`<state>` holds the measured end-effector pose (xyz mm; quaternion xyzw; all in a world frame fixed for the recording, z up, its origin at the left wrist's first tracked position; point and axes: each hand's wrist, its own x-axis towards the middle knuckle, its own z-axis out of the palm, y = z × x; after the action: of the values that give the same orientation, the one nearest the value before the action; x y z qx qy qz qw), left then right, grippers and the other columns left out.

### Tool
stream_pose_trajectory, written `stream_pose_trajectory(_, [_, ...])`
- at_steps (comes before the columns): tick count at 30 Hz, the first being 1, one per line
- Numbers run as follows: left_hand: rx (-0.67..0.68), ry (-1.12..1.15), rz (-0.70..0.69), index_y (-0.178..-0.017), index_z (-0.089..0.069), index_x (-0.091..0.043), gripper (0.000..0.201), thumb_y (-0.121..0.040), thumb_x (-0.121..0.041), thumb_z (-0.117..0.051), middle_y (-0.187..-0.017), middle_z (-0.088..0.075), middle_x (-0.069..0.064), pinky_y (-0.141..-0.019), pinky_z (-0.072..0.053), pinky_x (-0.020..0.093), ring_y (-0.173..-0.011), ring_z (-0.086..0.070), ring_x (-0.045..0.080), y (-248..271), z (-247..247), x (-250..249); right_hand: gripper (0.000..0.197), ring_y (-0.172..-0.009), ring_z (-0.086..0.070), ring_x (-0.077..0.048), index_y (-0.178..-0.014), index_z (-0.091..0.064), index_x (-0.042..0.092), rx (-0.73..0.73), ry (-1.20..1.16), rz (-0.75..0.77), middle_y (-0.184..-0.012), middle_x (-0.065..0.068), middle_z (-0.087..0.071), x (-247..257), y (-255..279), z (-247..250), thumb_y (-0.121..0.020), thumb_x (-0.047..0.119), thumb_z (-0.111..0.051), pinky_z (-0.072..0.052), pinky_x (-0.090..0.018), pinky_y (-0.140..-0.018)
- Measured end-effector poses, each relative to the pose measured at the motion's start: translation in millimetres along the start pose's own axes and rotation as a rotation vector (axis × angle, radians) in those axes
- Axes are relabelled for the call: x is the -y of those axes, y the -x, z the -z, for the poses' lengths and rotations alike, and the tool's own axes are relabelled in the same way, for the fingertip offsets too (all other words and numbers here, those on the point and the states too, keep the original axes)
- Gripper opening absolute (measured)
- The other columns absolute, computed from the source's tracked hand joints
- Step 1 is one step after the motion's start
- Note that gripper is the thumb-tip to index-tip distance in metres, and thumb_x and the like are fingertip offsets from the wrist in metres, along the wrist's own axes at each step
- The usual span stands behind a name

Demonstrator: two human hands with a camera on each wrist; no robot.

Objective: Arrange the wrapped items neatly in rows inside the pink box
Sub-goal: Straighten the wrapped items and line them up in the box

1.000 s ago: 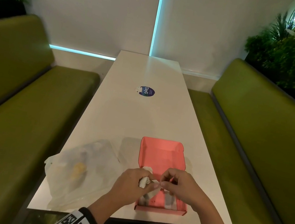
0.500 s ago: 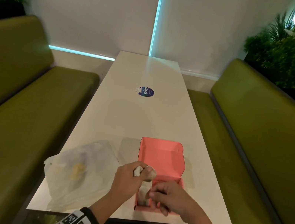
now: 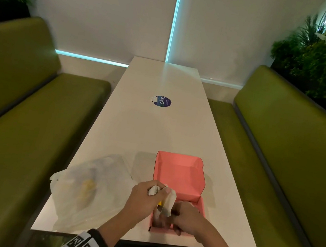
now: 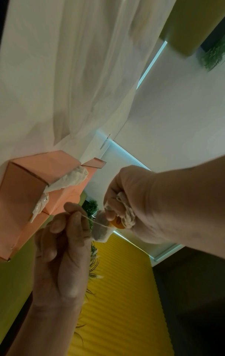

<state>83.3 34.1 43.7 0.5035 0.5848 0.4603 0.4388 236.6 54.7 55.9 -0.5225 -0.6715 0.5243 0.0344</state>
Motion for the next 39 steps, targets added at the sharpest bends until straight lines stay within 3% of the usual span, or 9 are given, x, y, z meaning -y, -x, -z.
stream_pose_trajectory(3, [0.015, -0.041, -0.009, -0.068, -0.065, -0.025, 0.019, -0.087, -0.028, -0.065, -0.070, -0.064, -0.011, -0.063, -0.049, 0.026, -0.056, -0.055, 0.005, 1, 1, 1, 0.020, -0.044, -0.048, -0.002, -0.094, -0.065, 0.009, -0.058, -0.027, 0.064, -0.068, 0.002, -0.064, 2, 0, 13, -0.088, 0.000, -0.049, -0.041, -0.016, -0.047])
stream_pose_trajectory(7, [0.051, -0.108, -0.027, -0.072, -0.066, -0.025, 0.014, -0.086, -0.028, -0.066, -0.073, -0.065, -0.012, -0.062, -0.045, 0.020, -0.053, -0.054, 0.003, 2, 1, 3, 0.013, -0.046, -0.046, -0.006, -0.090, -0.067, 0.009, -0.117, -0.095, 0.051, -0.070, -0.001, -0.065, 1, -2, 27, -0.091, 0.010, -0.054, -0.039, -0.018, -0.049])
stream_pose_trajectory(13, [0.082, -0.183, -0.044, -0.077, -0.069, -0.024, 0.011, -0.084, -0.031, -0.068, -0.073, -0.065, -0.007, -0.067, -0.053, 0.034, -0.062, -0.058, 0.009, 0, -2, 9, 0.015, -0.048, -0.051, -0.009, -0.087, -0.068, 0.008, -0.174, -0.206, 0.088, -0.074, -0.004, -0.066, 5, 0, 33, -0.091, 0.019, -0.058, -0.040, -0.024, -0.055])
stream_pose_trajectory(17, [0.088, -0.197, -0.064, -0.077, -0.068, -0.023, 0.012, -0.085, -0.032, -0.066, -0.074, -0.066, -0.002, -0.067, -0.054, 0.035, -0.069, -0.061, 0.013, 0, -4, 10, 0.021, -0.048, -0.053, -0.009, -0.089, -0.069, 0.006, -0.192, -0.217, 0.093, -0.077, -0.009, -0.065, 9, 3, 30, -0.091, 0.024, -0.059, -0.040, -0.022, -0.054])
stream_pose_trajectory(22, [0.080, -0.195, -0.061, -0.077, -0.067, -0.021, 0.014, -0.087, -0.030, -0.063, -0.067, -0.061, -0.008, -0.063, -0.051, 0.030, -0.059, -0.054, 0.006, 0, -3, 12, 0.009, -0.050, -0.052, -0.007, -0.092, -0.070, 0.008, -0.216, -0.105, 0.134, -0.063, 0.002, -0.061, 13, 7, 27, -0.083, 0.011, -0.069, -0.046, -0.014, -0.053])
stream_pose_trajectory(28, [-0.002, -0.186, -0.061, -0.086, -0.069, -0.027, 0.009, -0.086, -0.034, -0.065, -0.079, -0.067, -0.012, -0.070, -0.052, 0.021, -0.073, -0.061, 0.002, 0, 0, 21, 0.008, -0.048, -0.055, -0.004, -0.091, -0.068, 0.010, -0.296, 0.127, 0.142, -0.071, 0.002, -0.063, 13, 0, 33, -0.083, 0.010, -0.069, -0.048, -0.012, -0.052])
stream_pose_trajectory(32, [-0.045, -0.357, -0.045, -0.098, -0.064, -0.028, 0.020, -0.081, -0.036, -0.070, -0.083, -0.062, -0.017, -0.066, -0.041, 0.010, -0.075, -0.057, 0.001, 1, 4, 34, 0.008, -0.059, -0.055, -0.008, -0.088, -0.069, 0.016, -0.363, 0.395, 0.113, -0.068, 0.012, -0.055, 7, -11, 40, -0.083, 0.010, -0.066, -0.052, -0.025, -0.065])
stream_pose_trajectory(35, [-0.019, -0.496, 0.027, -0.109, -0.056, -0.033, 0.033, -0.079, -0.038, -0.070, -0.079, -0.052, -0.018, -0.061, -0.038, 0.014, -0.073, -0.053, 0.002, 4, 5, 40, 0.013, -0.070, -0.055, -0.013, -0.081, -0.065, 0.022, -0.364, 0.483, 0.050, -0.070, 0.010, -0.054, 0, -26, 41, -0.082, 0.009, -0.062, -0.051, -0.029, -0.067])
stream_pose_trajectory(39, [0.023, -0.575, 0.074, -0.119, -0.048, -0.031, 0.046, -0.078, -0.033, -0.069, -0.079, -0.050, -0.016, -0.055, -0.035, 0.012, -0.075, -0.053, 0.005, 5, 4, 42, 0.017, -0.078, -0.051, -0.013, -0.092, -0.068, 0.013, -0.358, 0.561, 0.033, -0.092, -0.002, -0.063, -6, -46, 38, -0.083, 0.005, -0.056, -0.042, -0.026, -0.066])
